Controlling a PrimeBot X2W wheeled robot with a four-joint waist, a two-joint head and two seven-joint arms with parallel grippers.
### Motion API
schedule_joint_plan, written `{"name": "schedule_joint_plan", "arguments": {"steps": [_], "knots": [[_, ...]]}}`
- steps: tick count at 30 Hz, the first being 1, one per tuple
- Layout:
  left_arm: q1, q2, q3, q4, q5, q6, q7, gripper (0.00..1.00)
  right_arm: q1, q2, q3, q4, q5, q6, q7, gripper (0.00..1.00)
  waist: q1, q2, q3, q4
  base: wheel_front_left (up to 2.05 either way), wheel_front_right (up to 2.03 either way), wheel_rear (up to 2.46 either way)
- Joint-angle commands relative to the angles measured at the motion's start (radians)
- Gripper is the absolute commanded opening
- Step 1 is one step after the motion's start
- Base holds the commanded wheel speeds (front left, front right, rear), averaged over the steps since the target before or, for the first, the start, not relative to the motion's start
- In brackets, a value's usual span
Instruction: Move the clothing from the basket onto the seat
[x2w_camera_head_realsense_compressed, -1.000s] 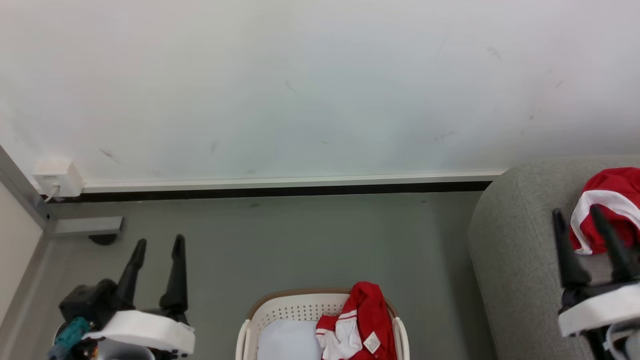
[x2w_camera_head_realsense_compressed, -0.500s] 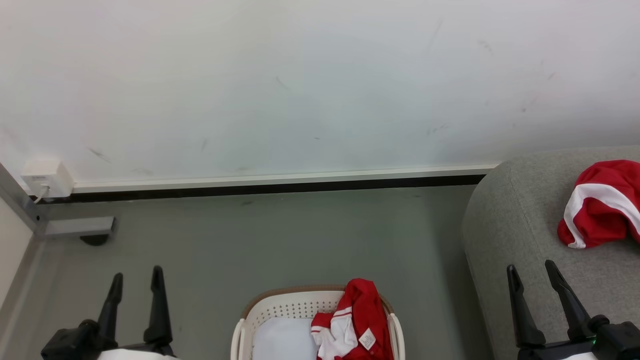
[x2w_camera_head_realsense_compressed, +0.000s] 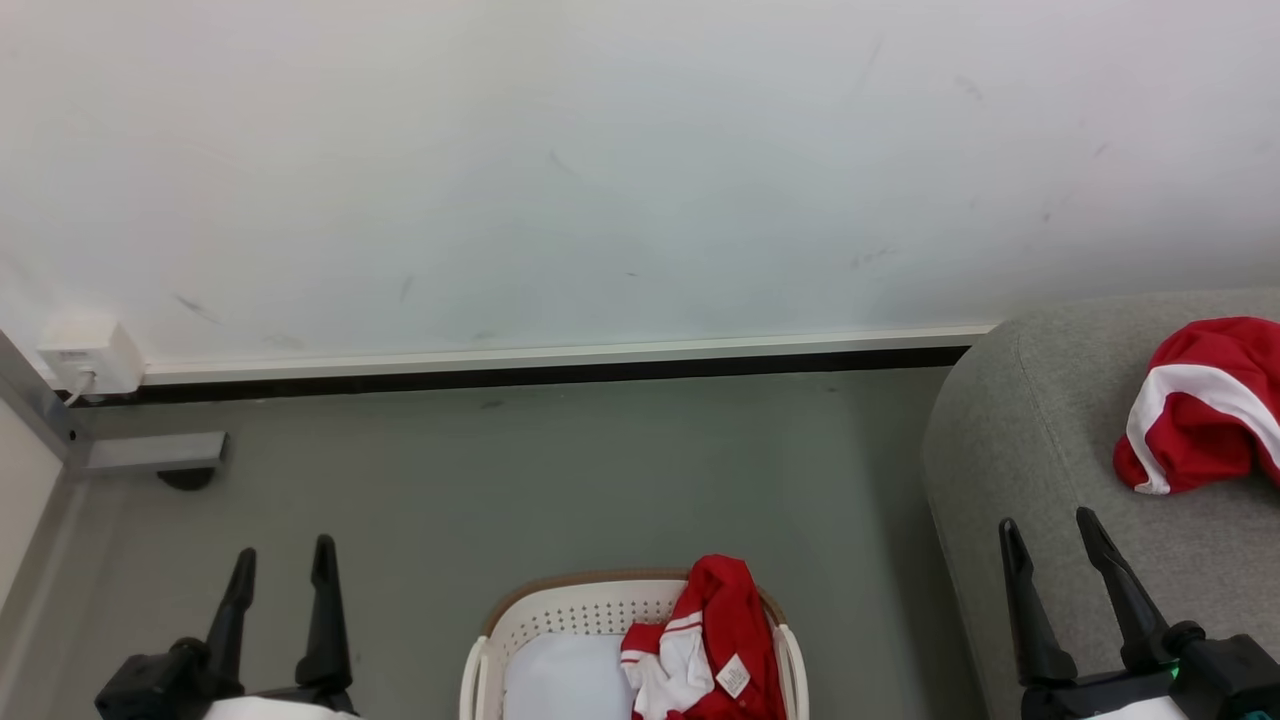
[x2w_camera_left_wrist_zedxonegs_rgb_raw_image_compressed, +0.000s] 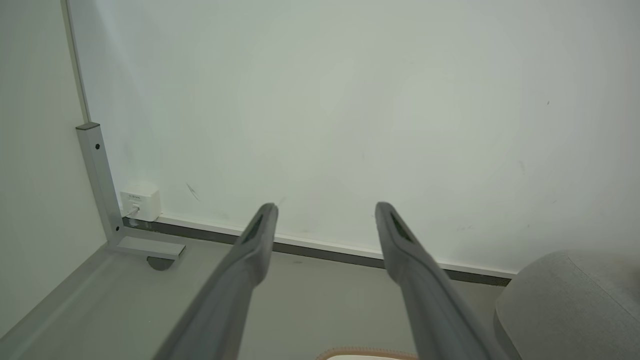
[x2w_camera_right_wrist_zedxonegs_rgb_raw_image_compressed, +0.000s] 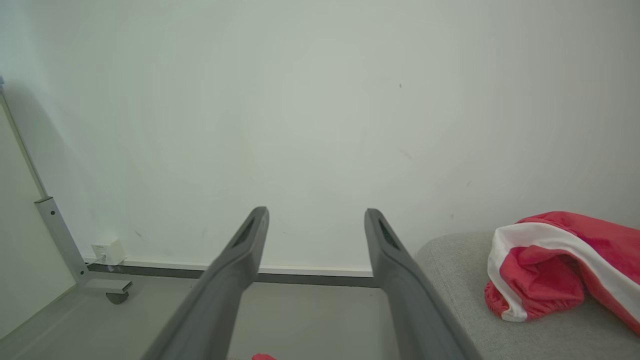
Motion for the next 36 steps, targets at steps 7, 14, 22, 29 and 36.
{"name": "schedule_joint_plan", "arguments": {"steps": [7,14,22,29,36], "knots": [[-0.007,0.0,0.004,0.006,0.007,-0.007,0.0,1.0,-0.014,0.0,0.007,0.004,-0.007,-0.002,-0.003,1.0,0.0,0.0,0.002,-0.004,0.0,0.0,0.0],[-0.011,0.0,-0.007,0.01,-0.007,-0.004,0.0,1.0,-0.019,-0.004,0.007,-0.002,-0.005,-0.002,-0.003,1.0,0.0,0.0,0.0,-0.009,0.0,0.0,0.0],[-0.018,0.0,-0.035,0.025,-0.019,-0.002,0.0,1.0,-0.019,-0.011,0.007,0.006,-0.001,-0.002,-0.003,1.0,0.0,0.0,0.0,-0.028,0.0,0.0,0.0],[-0.024,0.0,-0.05,0.041,-0.022,-0.002,0.0,1.0,-0.025,-0.018,-0.002,0.01,0.0,-0.002,-0.003,1.0,0.0,0.0,0.01,-0.072,0.0,0.0,0.0],[-0.045,0.0,-0.06,0.06,-0.004,-0.009,0.0,1.0,-0.042,-0.018,-0.009,0.004,0.0,-0.002,-0.003,1.0,0.0,0.0,0.041,-0.131,0.0,0.0,0.0]]}}
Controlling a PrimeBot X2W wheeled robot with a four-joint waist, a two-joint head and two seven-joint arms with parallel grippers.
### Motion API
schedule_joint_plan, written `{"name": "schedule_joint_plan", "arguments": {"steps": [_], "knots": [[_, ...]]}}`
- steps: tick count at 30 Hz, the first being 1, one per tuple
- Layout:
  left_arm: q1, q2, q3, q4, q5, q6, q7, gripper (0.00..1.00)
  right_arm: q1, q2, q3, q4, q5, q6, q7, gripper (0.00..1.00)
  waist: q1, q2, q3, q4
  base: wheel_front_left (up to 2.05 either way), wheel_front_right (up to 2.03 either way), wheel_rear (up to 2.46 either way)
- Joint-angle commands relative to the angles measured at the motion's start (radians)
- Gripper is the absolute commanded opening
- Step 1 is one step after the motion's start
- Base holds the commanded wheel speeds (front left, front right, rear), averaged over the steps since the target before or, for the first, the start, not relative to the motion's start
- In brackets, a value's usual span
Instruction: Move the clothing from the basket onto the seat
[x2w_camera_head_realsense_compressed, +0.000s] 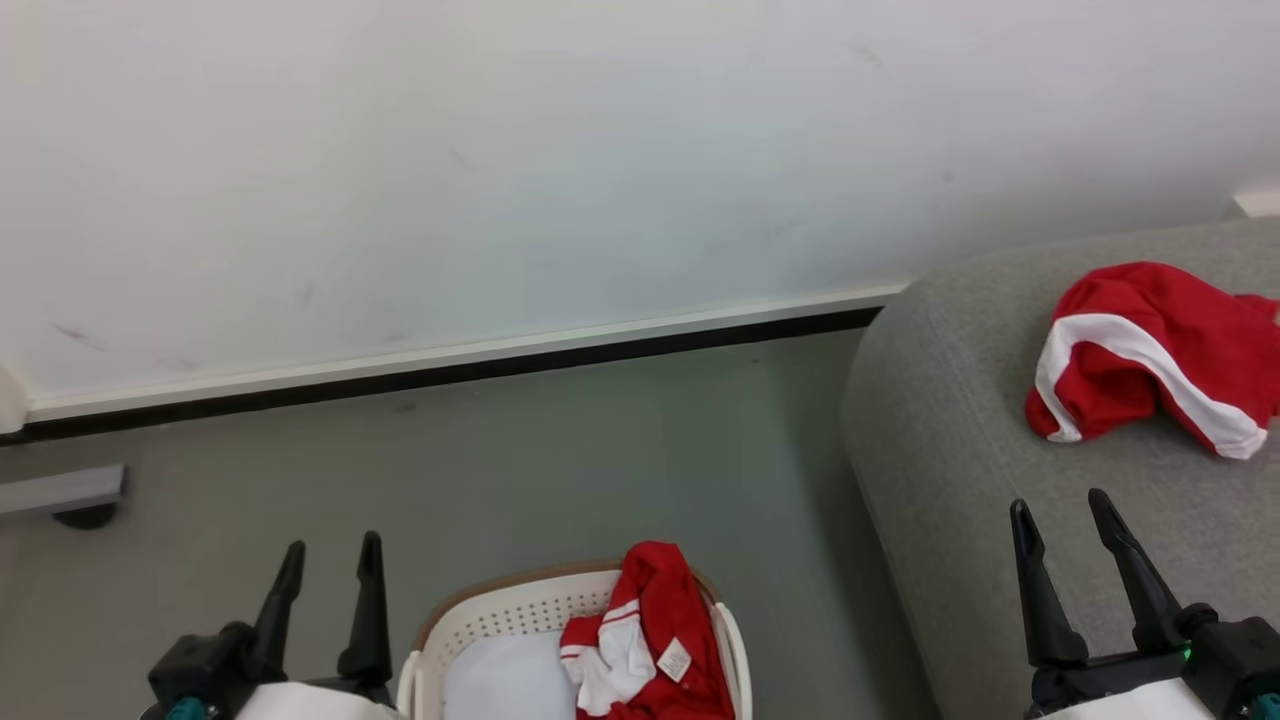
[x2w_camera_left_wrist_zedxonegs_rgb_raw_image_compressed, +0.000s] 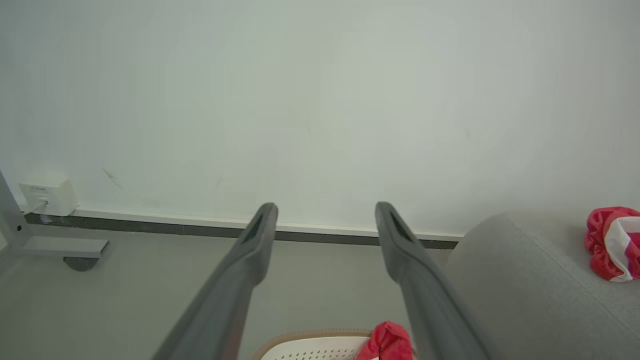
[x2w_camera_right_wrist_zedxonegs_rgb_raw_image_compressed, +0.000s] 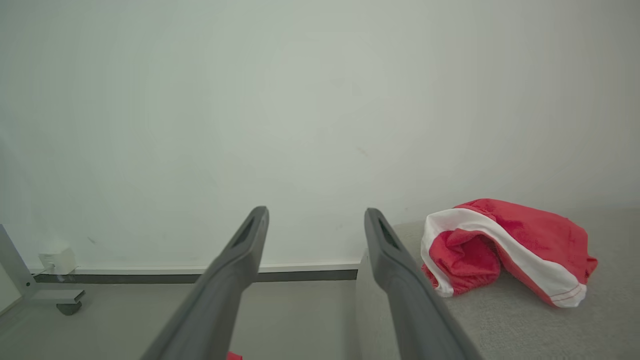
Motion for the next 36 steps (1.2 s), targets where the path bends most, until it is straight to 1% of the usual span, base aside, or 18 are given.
{"name": "schedule_joint_plan", "arguments": {"steps": [1,5,10,16,20,28,31,32,36], "knots": [[-0.012,0.003,-0.001,0.006,0.006,-0.003,0.0,1.0,-0.018,-0.005,-0.003,-0.004,-0.001,-0.002,-0.003,1.0,0.0,-0.0001,0.018,-0.024,0.0,0.0,0.0],[-0.032,0.004,-0.015,0.033,0.03,-0.01,0.0,1.0,-0.032,-0.002,-0.007,-0.012,-0.003,-0.002,-0.003,1.0,0.0,-0.0001,0.053,-0.066,0.0,0.0,0.0],[-0.066,0.029,-0.038,0.078,0.052,-0.019,0.0,1.0,-0.057,0.004,-0.018,-0.029,-0.007,-0.002,-0.003,1.0,0.0,-0.0001,0.115,-0.121,0.0,0.0,0.0],[-0.141,0.072,-0.109,0.209,0.058,-0.025,0.0,1.0,-0.091,0.014,-0.045,-0.054,-0.007,-0.002,-0.003,1.0,0.0,-0.0001,0.195,-0.168,0.0,0.0,0.0],[-0.221,0.103,-0.18,0.324,0.037,-0.026,0.015,1.0,-0.114,0.024,-0.064,-0.071,0.013,-0.002,-0.002,1.0,0.0,-0.0001,0.26,-0.191,0.0,0.0,0.0],[-0.383,0.185,-0.347,0.528,-0.02,-0.024,0.093,1.0,-0.184,0.044,-0.105,-0.117,0.043,-0.002,-0.002,1.0,0.0,-0.0001,0.414,-0.24,0.0,0.0,0.0],[-0.44,0.208,-0.424,0.594,-0.043,-0.025,0.131,1.0,-0.213,0.052,-0.113,-0.132,0.051,-0.002,-0.002,1.0,0.0,-0.0001,0.471,-0.258,0.0,0.0,0.0],[-0.44,0.208,-0.424,0.594,-0.043,-0.025,0.131,1.0,-0.213,0.052,-0.113,-0.132,0.051,-0.002,-0.002,1.0,0.0,-0.0001,0.471,-0.258,0.0,0.0,0.0],[-0.512,0.243,-0.502,0.676,-0.094,-0.024,0.188,1.0,-0.25,0.058,-0.12,-0.149,0.056,-0.002,-0.002,1.0,0.0,-0.0001,0.543,-0.282,0.0,0.0,0.0]]}}
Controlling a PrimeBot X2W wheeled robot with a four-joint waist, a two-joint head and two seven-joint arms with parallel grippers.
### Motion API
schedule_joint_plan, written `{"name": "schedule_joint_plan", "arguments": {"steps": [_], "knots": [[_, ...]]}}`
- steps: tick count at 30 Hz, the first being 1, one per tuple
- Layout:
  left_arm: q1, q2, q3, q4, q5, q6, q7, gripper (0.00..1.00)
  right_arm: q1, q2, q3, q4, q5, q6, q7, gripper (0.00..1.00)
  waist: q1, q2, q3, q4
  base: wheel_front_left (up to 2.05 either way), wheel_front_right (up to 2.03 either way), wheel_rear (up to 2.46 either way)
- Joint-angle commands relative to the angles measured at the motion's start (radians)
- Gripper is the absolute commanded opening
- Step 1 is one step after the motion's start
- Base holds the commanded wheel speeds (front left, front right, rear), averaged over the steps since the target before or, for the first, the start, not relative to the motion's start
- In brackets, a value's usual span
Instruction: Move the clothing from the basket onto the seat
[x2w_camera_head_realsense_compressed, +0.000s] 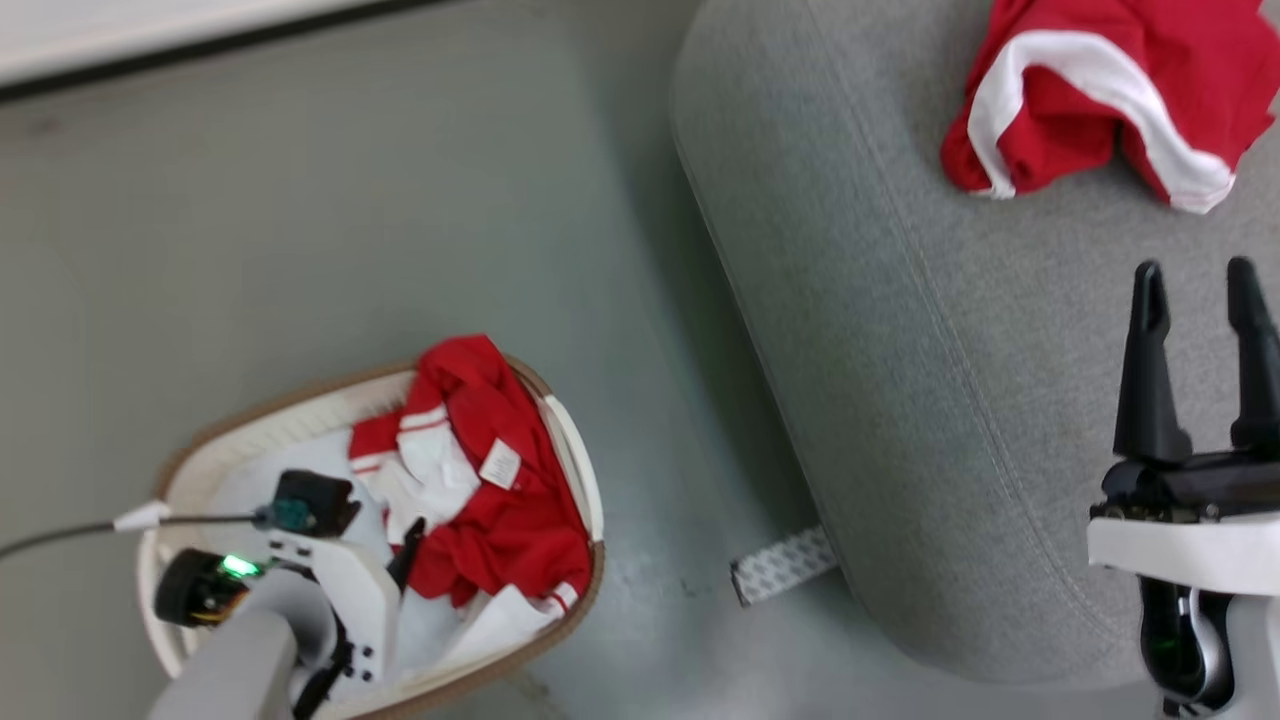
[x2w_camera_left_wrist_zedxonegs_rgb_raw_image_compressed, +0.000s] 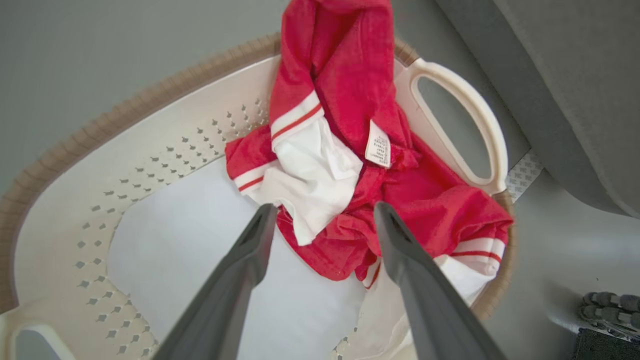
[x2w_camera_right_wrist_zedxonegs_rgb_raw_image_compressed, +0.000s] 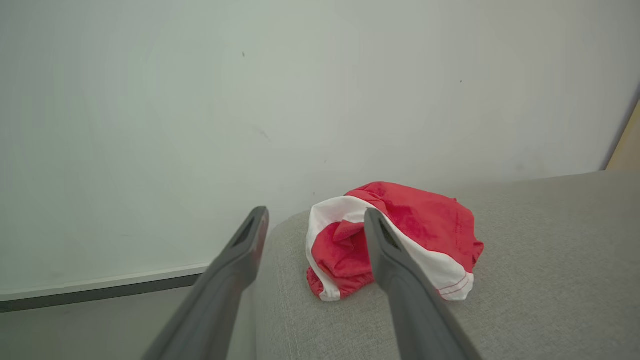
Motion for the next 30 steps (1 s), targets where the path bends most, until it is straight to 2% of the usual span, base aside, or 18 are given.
{"name": "schedule_joint_plan", "arguments": {"steps": [1,9,15,24,25,26,30], "knots": [[-0.015,0.012,-0.003,0.009,-0.007,0.002,0.005,1.0,-0.014,0.003,-0.004,-0.006,0.01,-0.002,0.0,1.0,-0.0003,0.0,0.057,-0.034,0.0,0.0,0.0],[-0.121,0.071,-0.08,0.14,-0.107,0.002,0.125,1.0,-0.062,0.005,0.013,-0.036,0.049,-0.002,0.0,1.0,-0.0003,0.0,0.165,-0.091,0.0,0.0,0.0],[-0.18,0.118,-0.131,0.15,-0.177,0.002,0.162,1.0,-0.066,0.005,0.035,-0.048,0.085,-0.002,0.0,1.0,-0.0003,0.0,0.225,-0.138,0.0,0.0,0.0],[-0.245,0.113,-0.215,0.152,-0.249,0.002,0.16,0.99,-0.047,0.005,0.035,-0.073,0.105,-0.002,0.0,1.0,-0.0003,0.0,0.25,-0.139,0.0,0.0,0.0],[-0.249,0.113,-0.222,0.158,-0.252,0.002,0.157,0.36,-0.048,0.005,0.037,-0.077,0.106,-0.002,0.0,1.0,-0.0003,0.0,0.25,-0.139,0.0,0.0,0.0],[-0.254,0.113,-0.229,0.162,-0.256,0.002,0.154,0.0,-0.049,0.005,0.038,-0.08,0.108,-0.002,0.0,1.0,-0.0003,0.0,0.25,-0.14,0.0,0.0,0.0],[-0.262,0.108,-0.266,0.165,-0.282,0.002,0.141,0.0,-0.051,0.005,0.041,-0.08,0.11,-0.002,0.0,1.0,-0.0003,0.0,0.244,-0.141,0.0,0.0,0.0]]}}
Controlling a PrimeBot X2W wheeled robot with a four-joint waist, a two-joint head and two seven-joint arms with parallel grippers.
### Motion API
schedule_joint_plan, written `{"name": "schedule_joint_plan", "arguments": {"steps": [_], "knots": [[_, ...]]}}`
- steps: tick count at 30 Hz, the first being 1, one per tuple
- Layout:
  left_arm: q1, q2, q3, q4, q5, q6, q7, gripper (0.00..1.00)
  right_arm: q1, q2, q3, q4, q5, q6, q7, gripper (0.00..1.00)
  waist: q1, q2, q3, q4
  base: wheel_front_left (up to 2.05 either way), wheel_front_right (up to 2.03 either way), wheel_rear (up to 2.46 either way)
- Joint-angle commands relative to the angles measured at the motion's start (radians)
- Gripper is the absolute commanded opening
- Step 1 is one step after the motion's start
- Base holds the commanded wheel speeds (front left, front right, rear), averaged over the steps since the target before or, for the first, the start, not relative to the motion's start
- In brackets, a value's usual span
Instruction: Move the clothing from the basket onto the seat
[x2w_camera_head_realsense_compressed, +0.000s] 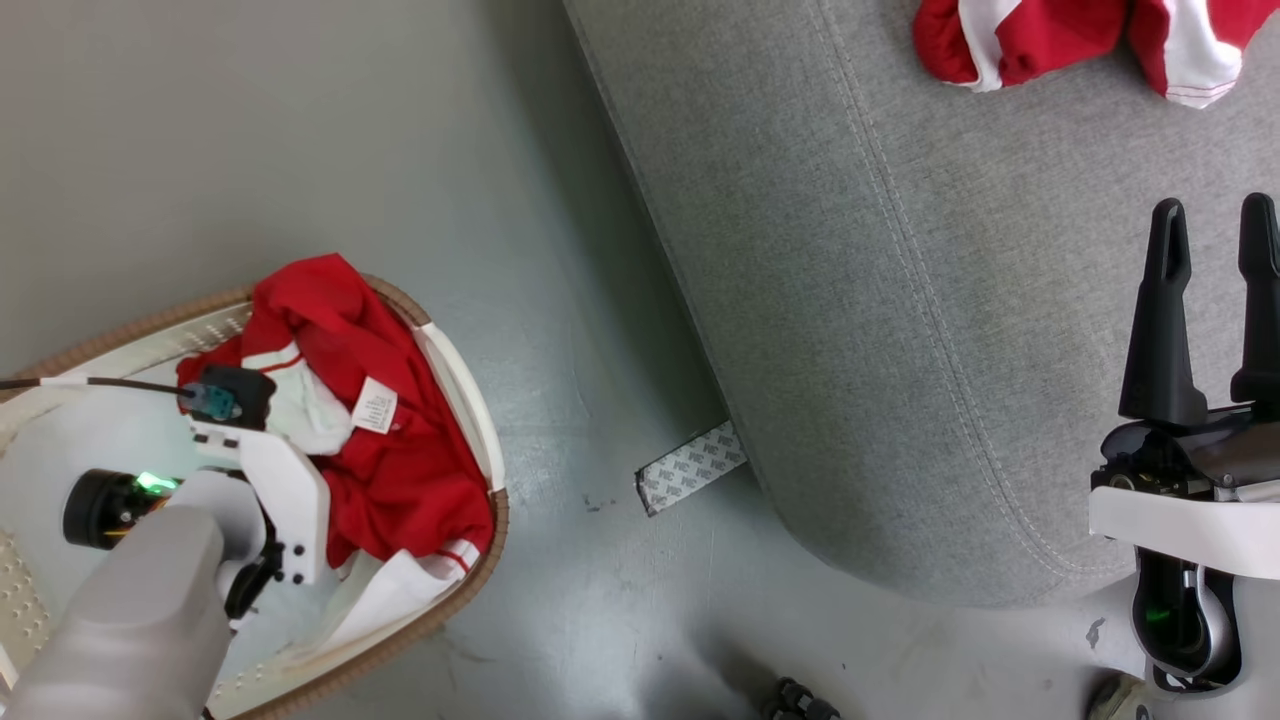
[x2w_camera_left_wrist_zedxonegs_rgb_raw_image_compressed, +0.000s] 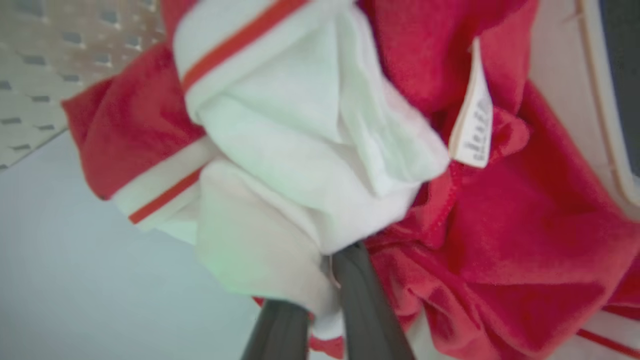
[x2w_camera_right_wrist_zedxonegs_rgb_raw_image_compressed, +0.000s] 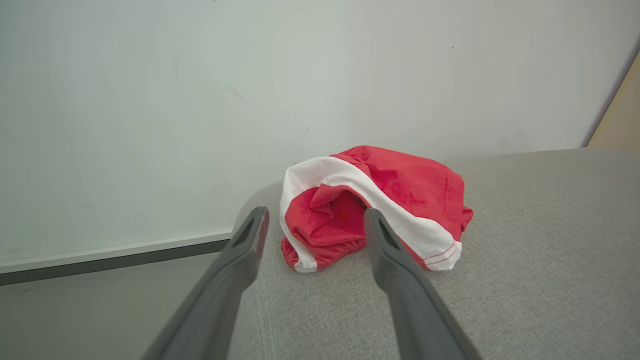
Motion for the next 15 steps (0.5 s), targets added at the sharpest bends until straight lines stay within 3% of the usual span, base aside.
{"name": "schedule_joint_plan", "arguments": {"steps": [1,6,15], "knots": [[-0.008,0.005,-0.006,0.002,-0.013,0.002,-0.008,0.0,-0.001,0.002,0.001,0.003,0.006,-0.002,0.0,1.0,-0.0001,0.0,-0.005,-0.001,0.0,0.0,0.0],[0.016,0.012,-0.035,0.009,-0.053,0.002,-0.038,0.0,-0.021,0.002,0.015,0.02,0.005,-0.002,0.0,1.0,-0.0001,0.0,-0.042,-0.009,0.0,0.0,0.0],[0.094,-0.086,-0.096,-0.023,-0.139,0.002,-0.155,0.0,0.005,0.001,-0.025,0.039,-0.079,-0.002,0.0,1.0,-0.0001,0.0,-0.232,0.084,0.0,0.0,0.0]]}}
